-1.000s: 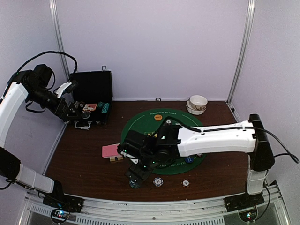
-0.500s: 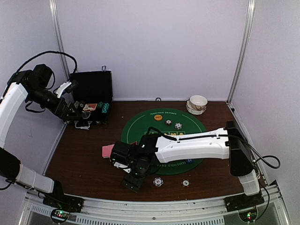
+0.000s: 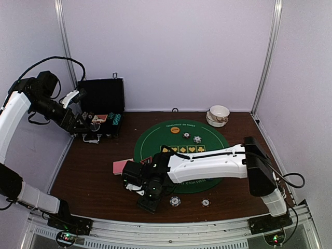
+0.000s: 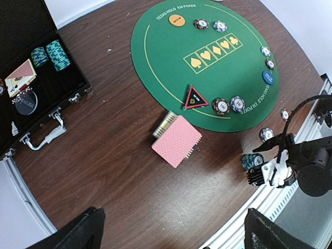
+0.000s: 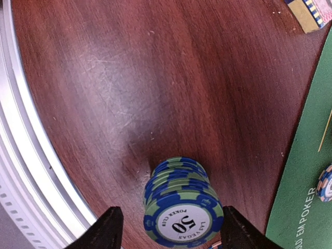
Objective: Distribute texas hold em gaming equipment
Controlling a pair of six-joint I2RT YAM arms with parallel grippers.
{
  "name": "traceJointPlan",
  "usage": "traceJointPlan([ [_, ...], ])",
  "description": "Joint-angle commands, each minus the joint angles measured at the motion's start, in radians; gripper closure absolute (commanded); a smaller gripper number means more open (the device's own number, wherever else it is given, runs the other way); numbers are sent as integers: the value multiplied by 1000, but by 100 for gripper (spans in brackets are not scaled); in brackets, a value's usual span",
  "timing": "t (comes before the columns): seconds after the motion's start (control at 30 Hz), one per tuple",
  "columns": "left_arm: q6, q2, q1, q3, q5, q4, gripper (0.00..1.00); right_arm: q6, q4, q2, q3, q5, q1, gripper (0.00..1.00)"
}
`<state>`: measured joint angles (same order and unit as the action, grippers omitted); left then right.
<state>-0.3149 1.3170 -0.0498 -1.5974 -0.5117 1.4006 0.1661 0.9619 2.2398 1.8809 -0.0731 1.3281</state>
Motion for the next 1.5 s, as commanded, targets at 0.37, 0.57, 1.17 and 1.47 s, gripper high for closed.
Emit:
traceJointPlan([
  [0.37,-4,-19,-6,-17,7,-3,2,-4,15,-2,44,11,-7,37],
  [0.57,-6,-23,-6,-15,10,-2,3,-3,16,0,47,22,-8,38],
  [1.17,-4,-16,-7,-23,6,-2,2,-1,43,-35,53,48,-35,90],
  [1.47,-4,-12,-6,-37,9,-3,2,4,118,-192,112,124,-122,96],
])
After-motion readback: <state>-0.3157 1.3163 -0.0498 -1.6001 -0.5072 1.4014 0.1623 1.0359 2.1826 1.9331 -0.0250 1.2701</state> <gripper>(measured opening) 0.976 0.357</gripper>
